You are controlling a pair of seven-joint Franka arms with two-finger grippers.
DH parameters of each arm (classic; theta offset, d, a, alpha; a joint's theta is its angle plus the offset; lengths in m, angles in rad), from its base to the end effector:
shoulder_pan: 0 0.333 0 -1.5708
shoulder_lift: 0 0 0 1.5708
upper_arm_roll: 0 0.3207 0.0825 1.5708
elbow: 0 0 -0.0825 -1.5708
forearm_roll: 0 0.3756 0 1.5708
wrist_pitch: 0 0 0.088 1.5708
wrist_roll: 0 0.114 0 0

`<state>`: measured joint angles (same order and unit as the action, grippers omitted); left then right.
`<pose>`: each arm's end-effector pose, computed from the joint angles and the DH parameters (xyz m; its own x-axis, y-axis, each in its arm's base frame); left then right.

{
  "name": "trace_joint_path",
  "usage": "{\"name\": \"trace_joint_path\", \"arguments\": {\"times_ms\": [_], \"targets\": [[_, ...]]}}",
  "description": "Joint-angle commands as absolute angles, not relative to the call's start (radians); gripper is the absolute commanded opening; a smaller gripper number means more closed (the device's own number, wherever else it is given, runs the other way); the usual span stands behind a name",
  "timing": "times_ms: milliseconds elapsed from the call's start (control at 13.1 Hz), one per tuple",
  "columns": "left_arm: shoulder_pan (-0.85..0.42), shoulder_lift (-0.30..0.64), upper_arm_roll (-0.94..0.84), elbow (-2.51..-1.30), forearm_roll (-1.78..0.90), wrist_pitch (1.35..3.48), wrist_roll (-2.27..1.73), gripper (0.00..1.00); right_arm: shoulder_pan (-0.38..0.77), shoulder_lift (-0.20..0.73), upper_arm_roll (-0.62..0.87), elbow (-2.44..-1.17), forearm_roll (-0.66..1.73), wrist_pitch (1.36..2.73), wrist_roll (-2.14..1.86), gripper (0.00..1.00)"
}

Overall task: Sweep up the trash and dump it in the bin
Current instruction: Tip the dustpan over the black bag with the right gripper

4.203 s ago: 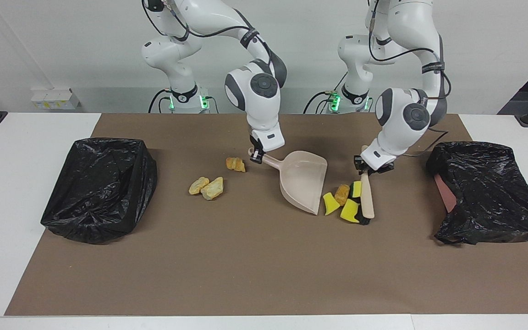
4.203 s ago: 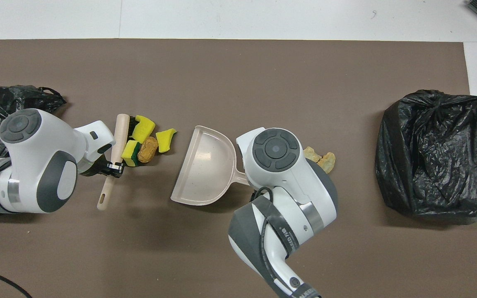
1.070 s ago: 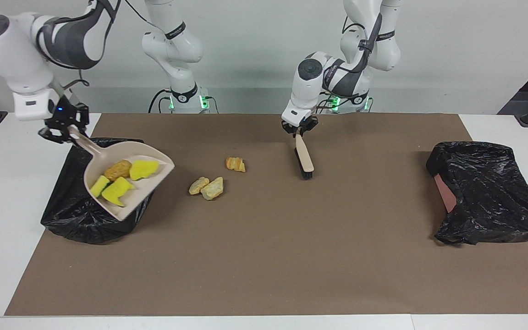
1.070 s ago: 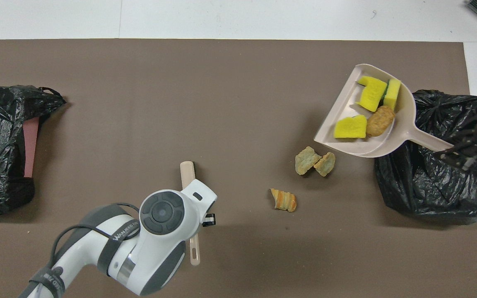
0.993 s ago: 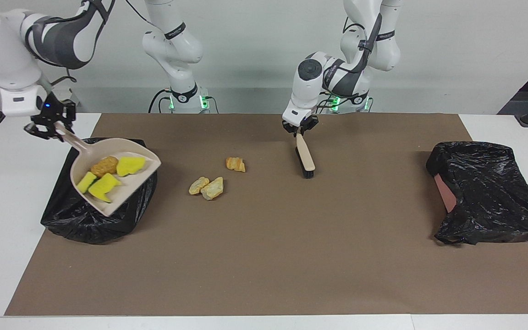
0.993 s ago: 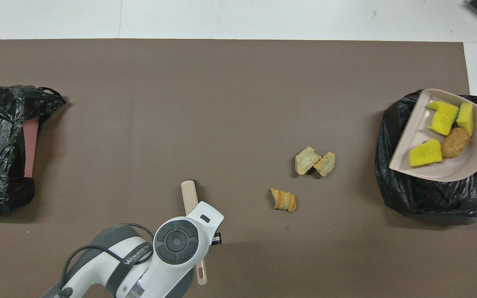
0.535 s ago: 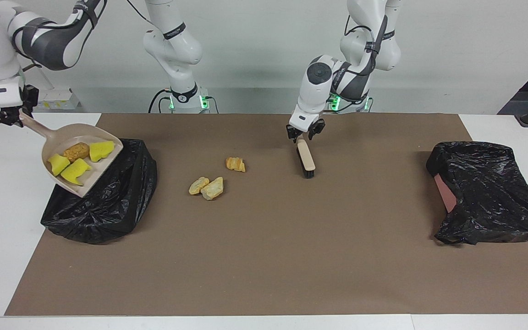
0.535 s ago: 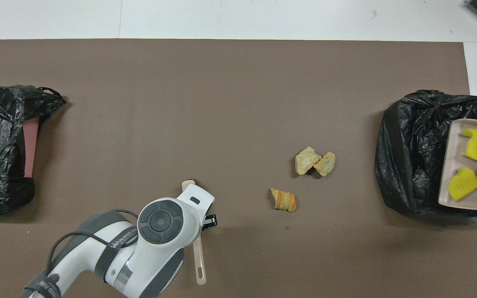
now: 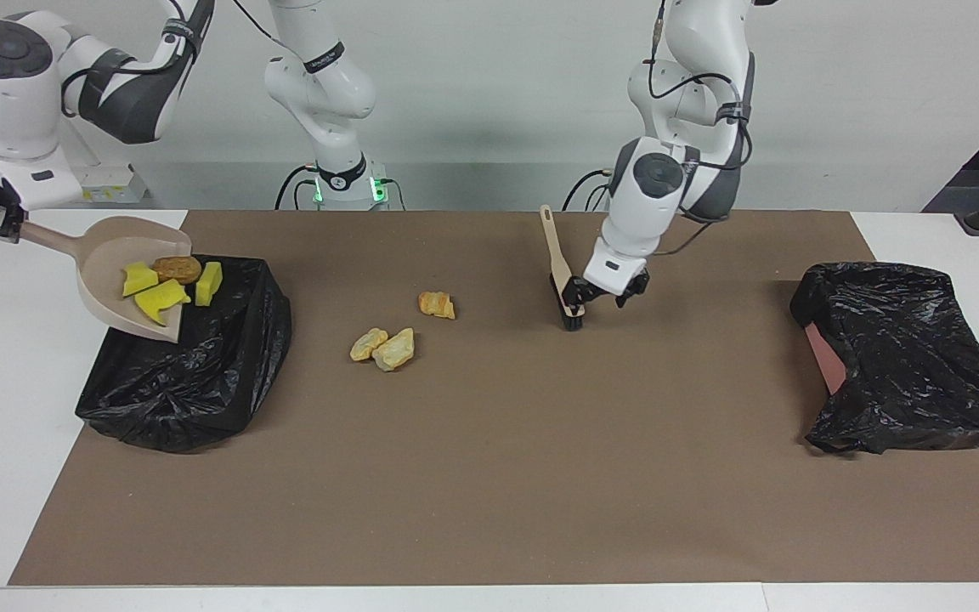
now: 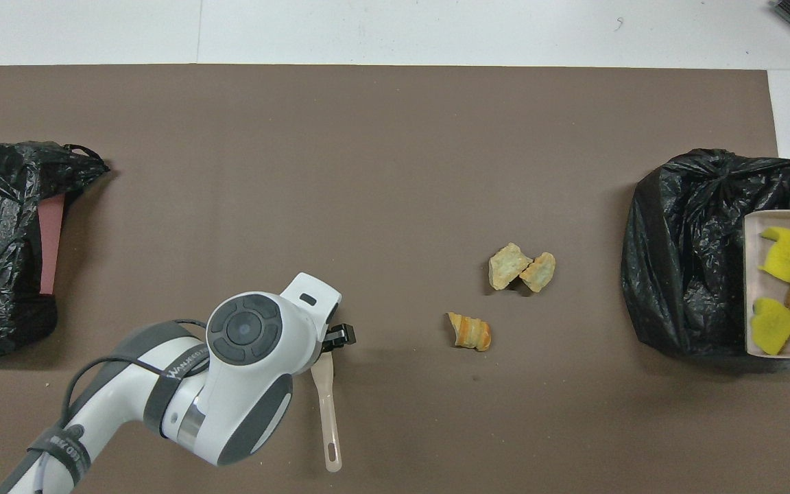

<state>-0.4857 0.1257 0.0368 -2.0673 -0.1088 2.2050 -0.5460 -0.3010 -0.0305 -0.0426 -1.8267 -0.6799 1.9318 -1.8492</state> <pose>0.5069 -0.2493 0.3762 0.9867 0.1586 -0.0353 0.1609 -0.9840 0.0764 0.5145 -0.2349 0.5678 -0.1475 0.7829 -0.6044 0.9887 0.1002 -0.1115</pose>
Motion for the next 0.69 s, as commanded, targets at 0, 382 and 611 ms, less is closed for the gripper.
{"name": "trace_joint_path", "arguments": {"times_ms": [0, 382, 611], "targets": [[-0.404, 0.199, 0.028, -1.939, -0.094, 2.172, -0.462, 1.0, -0.267, -0.04, -0.037, -1.841, -0.788, 1.947, -1.881, 0.0], [-0.218, 0.203, 0.025, -1.821, -0.1, 2.018, -0.178, 1.0, -0.255, -0.049, -0.038, -1.838, -0.874, 1.925, -1.882, 0.0], [-0.117, 0.186, 0.026, -1.728, -0.1, 1.872, -0.028, 1.0, -0.246, -0.095, -0.038, -1.821, -0.874, 1.863, -1.922, 0.0]]}}
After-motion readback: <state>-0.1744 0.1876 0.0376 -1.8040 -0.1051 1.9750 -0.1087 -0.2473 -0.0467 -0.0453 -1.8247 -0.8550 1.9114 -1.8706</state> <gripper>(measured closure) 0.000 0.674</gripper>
